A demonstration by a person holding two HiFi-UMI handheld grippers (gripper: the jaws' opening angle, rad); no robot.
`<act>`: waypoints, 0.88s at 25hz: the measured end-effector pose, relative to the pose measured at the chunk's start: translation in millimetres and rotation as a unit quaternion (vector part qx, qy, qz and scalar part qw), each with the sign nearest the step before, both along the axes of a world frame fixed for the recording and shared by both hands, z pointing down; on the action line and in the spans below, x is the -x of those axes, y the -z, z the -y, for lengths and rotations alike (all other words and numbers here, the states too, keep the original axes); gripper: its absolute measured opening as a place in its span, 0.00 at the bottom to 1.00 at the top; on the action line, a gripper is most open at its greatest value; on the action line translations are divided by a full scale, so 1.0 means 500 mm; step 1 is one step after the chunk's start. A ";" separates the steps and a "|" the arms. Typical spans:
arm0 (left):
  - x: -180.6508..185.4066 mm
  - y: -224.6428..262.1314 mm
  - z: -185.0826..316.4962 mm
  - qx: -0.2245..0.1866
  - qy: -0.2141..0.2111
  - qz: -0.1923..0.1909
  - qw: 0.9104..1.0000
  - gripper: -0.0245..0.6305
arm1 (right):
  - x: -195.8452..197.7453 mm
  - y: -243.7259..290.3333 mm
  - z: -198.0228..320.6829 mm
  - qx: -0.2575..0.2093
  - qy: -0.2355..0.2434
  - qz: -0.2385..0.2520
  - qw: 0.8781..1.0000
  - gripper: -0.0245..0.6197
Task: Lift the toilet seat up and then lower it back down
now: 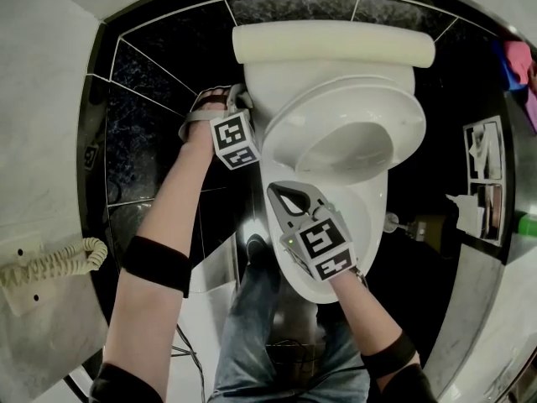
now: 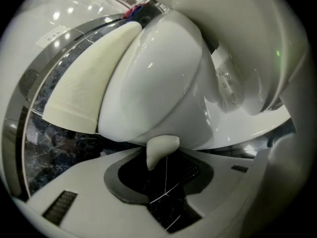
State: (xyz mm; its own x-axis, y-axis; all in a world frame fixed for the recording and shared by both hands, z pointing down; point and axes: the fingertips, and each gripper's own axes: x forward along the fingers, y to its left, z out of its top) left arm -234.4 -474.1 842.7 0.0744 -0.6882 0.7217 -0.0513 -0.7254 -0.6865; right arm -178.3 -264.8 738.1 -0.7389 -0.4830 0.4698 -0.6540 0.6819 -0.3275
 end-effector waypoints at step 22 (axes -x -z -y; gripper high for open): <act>-0.023 0.377 -0.336 -0.098 0.107 -0.133 0.980 0.05 | -0.216 0.202 -0.170 -0.013 -0.029 -0.047 0.998 0.05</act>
